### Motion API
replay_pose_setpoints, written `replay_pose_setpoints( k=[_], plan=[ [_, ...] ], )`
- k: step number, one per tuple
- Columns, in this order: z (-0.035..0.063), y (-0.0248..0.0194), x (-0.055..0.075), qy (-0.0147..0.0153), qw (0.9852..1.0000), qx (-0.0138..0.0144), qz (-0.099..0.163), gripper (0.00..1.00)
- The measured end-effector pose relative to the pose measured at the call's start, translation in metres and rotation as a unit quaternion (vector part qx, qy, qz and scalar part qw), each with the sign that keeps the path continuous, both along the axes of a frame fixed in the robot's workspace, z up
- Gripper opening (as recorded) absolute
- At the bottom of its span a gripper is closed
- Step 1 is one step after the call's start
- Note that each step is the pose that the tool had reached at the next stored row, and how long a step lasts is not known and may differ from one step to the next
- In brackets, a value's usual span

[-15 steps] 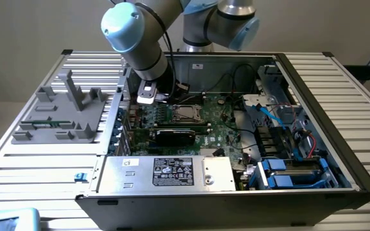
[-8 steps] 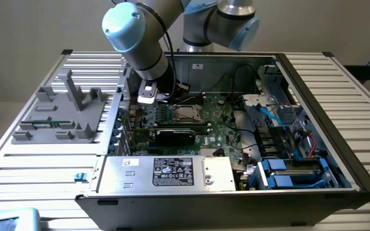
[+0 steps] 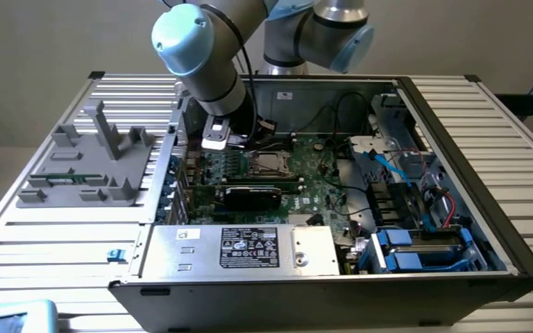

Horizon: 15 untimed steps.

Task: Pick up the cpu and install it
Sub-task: 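Install the first cpu locking lever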

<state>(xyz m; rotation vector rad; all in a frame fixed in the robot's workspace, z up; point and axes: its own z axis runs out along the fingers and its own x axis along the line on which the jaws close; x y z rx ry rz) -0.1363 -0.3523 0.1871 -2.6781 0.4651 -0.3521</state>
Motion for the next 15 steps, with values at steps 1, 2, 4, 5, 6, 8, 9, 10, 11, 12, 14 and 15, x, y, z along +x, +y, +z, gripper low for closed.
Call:
replay_pose_setpoints(
  k=[1, 2, 4, 5, 6, 8, 9, 10, 11, 12, 14, 15],
  plan=[
    [-0.0002, 0.0000, 0.0002, 0.0000, 1.0000, 0.0000, 0.000, 0.11],
    [-0.0005, -0.0001, 0.0004, 0.0001, 1.0000, -0.0001, 0.000, 0.11],
    [-0.0012, -0.0001, 0.0007, 0.0000, 1.0000, 0.0000, 0.000, 0.11],
    [-0.0014, -0.0001, 0.0009, 0.0000, 1.0000, -0.0001, 0.000, 0.11],
    [-0.0017, -0.0001, 0.0011, 0.0001, 1.0000, -0.0001, 0.000, 0.11],
    [-0.0021, -0.0001, 0.0017, 0.0000, 1.0000, -0.0001, 0.000, 0.11],
    [-0.0023, -0.0001, 0.0019, 0.0000, 1.0000, -0.0002, -0.001, 0.11],
    [-0.0024, -0.0001, 0.0021, 0.0000, 1.0000, -0.0003, -0.001, 0.11],
    [-0.0025, -0.0002, 0.0023, 0.0000, 1.0000, -0.0003, -0.001, 0.11],
    [-0.0027, -0.0002, 0.0025, 0.0000, 1.0000, -0.0003, -0.001, 0.11],
    [-0.0029, -0.0003, 0.0029, 0.0000, 1.0000, -0.0004, -0.001, 0.11],
    [-0.0030, -0.0003, 0.0030, 0.0000, 1.0000, -0.0005, -0.001, 0.11]
  ],
)
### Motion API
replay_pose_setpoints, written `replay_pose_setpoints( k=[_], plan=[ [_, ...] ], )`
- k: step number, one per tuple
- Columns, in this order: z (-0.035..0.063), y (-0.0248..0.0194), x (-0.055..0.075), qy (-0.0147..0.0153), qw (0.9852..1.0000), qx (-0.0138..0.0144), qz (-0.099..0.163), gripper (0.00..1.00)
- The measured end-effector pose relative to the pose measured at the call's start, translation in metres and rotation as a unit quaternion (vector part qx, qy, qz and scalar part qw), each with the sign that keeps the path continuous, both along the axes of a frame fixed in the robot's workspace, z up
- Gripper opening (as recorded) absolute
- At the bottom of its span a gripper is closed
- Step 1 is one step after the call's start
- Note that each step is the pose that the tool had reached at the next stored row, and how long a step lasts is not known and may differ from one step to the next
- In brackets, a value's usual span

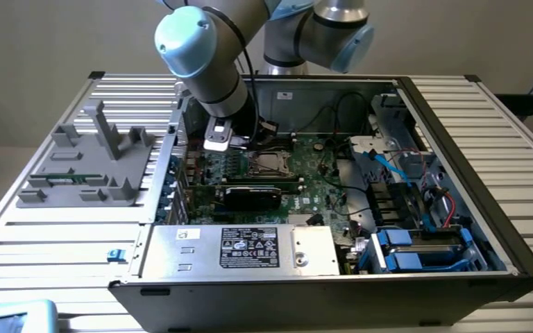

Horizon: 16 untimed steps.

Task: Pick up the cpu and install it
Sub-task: 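Install the first cpu locking lever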

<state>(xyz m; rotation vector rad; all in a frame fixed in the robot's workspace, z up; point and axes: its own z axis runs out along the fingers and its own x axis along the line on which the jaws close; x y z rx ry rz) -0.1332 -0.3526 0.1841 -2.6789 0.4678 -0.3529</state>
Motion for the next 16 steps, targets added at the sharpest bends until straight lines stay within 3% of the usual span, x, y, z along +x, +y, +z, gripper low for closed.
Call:
replay_pose_setpoints(
  k=[16],
  plan=[
    [-0.0006, -0.0003, 0.0048, 0.0000, 1.0000, -0.0009, 0.000, 0.11]
  ],
)
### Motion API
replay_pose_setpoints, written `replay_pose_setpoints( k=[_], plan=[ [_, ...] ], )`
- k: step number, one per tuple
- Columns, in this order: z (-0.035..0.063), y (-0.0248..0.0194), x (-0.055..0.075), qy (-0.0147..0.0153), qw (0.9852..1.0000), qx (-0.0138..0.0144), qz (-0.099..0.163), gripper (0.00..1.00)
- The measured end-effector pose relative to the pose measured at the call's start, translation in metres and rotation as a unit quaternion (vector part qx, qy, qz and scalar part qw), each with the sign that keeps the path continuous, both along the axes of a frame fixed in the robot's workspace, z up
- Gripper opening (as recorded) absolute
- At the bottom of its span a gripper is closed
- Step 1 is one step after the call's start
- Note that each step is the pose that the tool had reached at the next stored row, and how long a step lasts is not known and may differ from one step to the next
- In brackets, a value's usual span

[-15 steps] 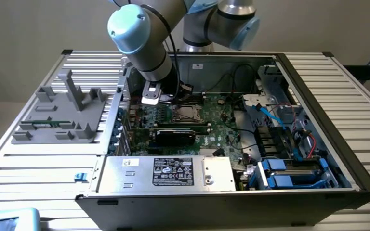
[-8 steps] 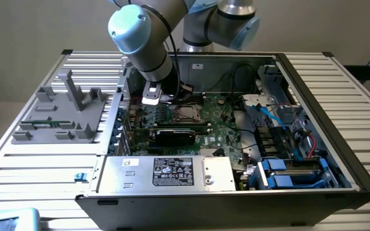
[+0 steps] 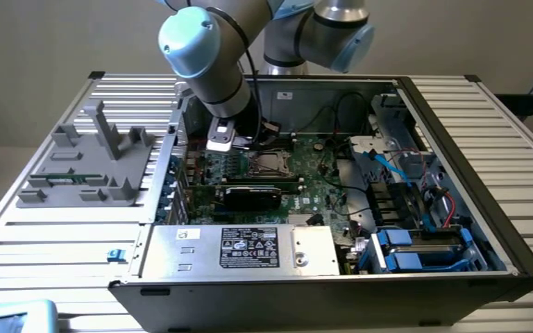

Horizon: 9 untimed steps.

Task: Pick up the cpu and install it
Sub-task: 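Install the first cpu locking lever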

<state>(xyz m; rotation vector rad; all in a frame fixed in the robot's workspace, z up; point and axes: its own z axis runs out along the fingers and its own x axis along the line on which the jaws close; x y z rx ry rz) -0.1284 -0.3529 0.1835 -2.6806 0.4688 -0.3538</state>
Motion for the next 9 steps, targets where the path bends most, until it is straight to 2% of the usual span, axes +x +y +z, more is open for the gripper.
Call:
replay_pose_setpoints(
  k=[9],
  plan=[
    [0.0000, -0.0002, 0.0018, 0.0000, 1.0000, -0.0002, 0.000, 0.11]
  ],
)
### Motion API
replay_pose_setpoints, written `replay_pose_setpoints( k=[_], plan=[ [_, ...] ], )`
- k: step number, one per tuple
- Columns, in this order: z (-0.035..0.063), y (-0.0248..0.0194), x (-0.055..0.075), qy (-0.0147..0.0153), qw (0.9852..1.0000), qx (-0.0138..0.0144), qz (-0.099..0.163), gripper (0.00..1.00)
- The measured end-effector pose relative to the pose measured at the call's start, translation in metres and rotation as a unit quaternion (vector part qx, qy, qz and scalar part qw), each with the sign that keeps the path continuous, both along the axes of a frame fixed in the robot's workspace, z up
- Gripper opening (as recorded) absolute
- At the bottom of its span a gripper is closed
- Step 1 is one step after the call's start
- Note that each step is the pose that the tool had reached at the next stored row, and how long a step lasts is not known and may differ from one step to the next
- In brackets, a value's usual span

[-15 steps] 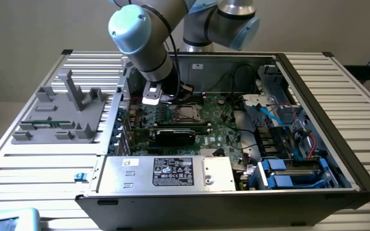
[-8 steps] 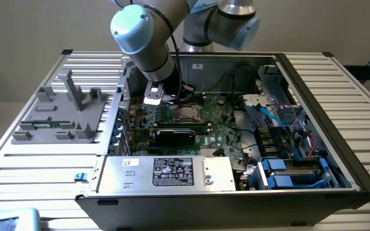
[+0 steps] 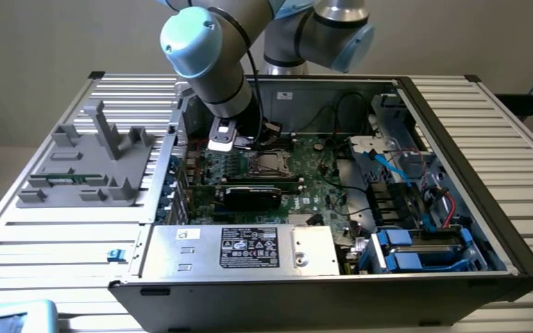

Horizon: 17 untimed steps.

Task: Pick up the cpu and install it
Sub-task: 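Install the first cpu locking lever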

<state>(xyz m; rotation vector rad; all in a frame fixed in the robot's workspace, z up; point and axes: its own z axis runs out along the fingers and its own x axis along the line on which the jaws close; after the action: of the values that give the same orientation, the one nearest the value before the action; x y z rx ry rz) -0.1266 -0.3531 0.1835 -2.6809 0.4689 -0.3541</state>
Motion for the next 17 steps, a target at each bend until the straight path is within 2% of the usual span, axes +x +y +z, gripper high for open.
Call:
replay_pose_setpoints(
  k=[17],
  plan=[
    [0.0000, 0.0000, 0.0059, 0.0000, 1.0000, -0.0007, -0.001, 0.11]
  ],
)
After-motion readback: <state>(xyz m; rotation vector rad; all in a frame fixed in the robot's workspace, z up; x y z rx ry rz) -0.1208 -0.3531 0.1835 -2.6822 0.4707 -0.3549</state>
